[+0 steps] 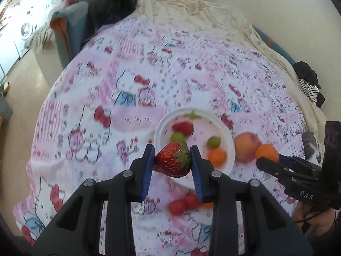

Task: Organize fruits
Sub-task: 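Lower the strawberry and mandarin onto the white plate and open both tools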

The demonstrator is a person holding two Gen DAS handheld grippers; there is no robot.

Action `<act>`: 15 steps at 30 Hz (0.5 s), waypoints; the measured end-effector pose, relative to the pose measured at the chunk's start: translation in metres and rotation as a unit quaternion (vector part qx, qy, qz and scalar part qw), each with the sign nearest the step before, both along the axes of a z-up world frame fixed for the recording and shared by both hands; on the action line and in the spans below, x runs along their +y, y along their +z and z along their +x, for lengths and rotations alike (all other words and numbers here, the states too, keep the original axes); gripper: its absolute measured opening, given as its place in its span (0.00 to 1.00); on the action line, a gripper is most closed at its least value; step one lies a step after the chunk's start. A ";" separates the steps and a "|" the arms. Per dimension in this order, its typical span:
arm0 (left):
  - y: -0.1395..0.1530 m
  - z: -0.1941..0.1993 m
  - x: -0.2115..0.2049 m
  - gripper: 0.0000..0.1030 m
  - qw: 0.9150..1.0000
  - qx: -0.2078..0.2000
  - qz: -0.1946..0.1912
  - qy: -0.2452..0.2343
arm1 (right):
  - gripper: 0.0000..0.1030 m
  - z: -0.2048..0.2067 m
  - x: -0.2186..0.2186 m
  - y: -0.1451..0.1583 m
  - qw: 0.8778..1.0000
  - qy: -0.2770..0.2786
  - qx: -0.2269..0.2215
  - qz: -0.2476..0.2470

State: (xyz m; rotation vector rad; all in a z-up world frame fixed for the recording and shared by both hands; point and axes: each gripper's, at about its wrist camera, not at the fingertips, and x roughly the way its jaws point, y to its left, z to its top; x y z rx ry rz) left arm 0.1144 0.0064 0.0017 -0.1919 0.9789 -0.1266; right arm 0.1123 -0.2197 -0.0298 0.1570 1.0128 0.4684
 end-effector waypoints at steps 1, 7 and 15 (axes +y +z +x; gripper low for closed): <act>0.002 0.006 -0.003 0.29 1.000 -0.001 0.001 -0.004 | 0.45 0.003 0.000 0.002 1.000 0.000 -0.003 0.004; -0.003 0.042 -0.016 0.29 1.000 -0.002 0.022 -0.019 | 0.45 0.038 -0.001 0.011 1.000 -0.004 -0.007 0.023; -0.034 0.081 -0.020 0.29 1.000 0.014 0.022 -0.010 | 0.45 0.087 0.001 -0.008 0.999 -0.015 0.017 0.023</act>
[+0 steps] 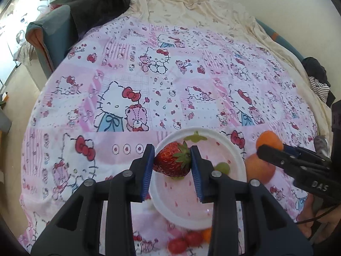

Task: Organize fruits
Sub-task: 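Lower the strawberry and mandarin onto the white plate and open both tools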

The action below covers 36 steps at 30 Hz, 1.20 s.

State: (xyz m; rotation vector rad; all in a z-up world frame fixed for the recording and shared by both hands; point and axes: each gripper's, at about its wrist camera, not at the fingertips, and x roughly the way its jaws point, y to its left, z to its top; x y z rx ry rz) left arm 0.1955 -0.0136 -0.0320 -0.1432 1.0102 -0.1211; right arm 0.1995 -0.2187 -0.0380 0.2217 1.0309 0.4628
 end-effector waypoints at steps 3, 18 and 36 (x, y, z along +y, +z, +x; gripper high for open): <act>-0.014 0.008 -0.002 0.29 1.000 0.015 -0.009 -0.002 | 0.45 0.016 0.004 -0.017 1.000 0.002 0.015 -0.010; -0.065 0.017 -0.024 0.29 0.994 0.102 -0.007 -0.043 | 0.45 0.054 0.023 -0.072 0.997 0.015 0.066 -0.049; -0.089 0.005 -0.036 0.44 0.988 0.135 0.028 -0.068 | 0.48 0.054 0.026 -0.093 0.993 0.014 0.102 -0.056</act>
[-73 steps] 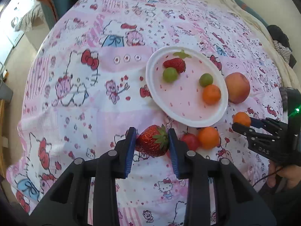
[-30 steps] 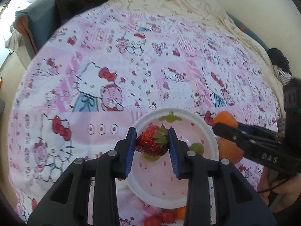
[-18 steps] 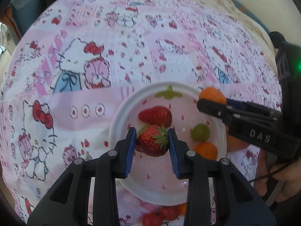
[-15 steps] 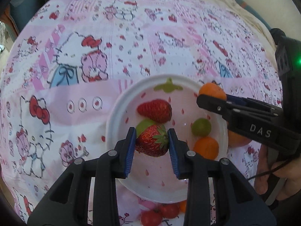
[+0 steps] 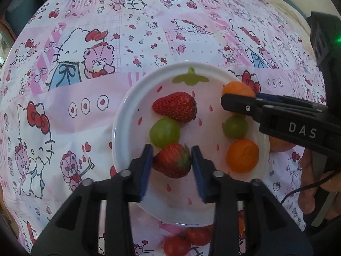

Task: Organize fruits
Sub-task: 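Lower the strawberry and mandarin onto the white plate and open both tools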

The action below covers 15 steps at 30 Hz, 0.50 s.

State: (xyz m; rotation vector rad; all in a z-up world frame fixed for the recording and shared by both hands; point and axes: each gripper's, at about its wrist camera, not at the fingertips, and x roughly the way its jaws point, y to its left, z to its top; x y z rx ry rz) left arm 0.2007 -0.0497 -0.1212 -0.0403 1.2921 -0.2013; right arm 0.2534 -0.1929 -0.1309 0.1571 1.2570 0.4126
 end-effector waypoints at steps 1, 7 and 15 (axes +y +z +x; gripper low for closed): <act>0.001 -0.001 0.000 0.48 1.000 -0.003 0.001 0.000 | 0.50 0.000 0.000 0.000 1.000 0.000 0.000 0.001; 0.007 -0.003 -0.003 0.68 1.000 -0.019 -0.002 -0.008 | 0.71 -0.001 0.001 0.007 1.000 0.003 -0.010 0.021; 0.026 -0.001 0.008 0.72 0.999 -0.044 -0.013 0.010 | 0.81 -0.003 -0.012 0.032 0.998 -0.009 -0.039 0.039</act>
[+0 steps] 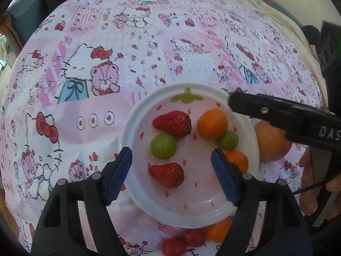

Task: Organize fruits
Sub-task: 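Lower the strawberry and mandarin onto the white plate and open both tools, then grasp a cherry tomato with the left tool while the right tool grasps the red apple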

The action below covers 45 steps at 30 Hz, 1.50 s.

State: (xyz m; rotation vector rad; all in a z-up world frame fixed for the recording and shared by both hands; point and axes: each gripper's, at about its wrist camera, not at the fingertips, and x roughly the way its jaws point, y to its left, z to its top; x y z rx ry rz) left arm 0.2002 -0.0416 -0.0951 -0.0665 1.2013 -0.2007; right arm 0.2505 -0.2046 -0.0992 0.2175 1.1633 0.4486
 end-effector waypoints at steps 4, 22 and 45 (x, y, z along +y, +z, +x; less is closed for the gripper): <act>0.011 -0.001 0.010 0.72 1.000 -0.018 0.002 0.013 | 0.82 -0.003 -0.011 0.013 1.000 -0.019 -0.007 0.016; 0.028 -0.054 0.046 0.72 0.997 0.012 0.060 0.045 | 0.82 -0.063 -0.050 0.054 0.998 -0.057 -0.028 0.021; -0.039 -0.109 -0.017 0.47 0.978 0.105 0.100 -0.152 | 0.82 -0.127 -0.097 0.039 0.994 -0.104 0.018 0.009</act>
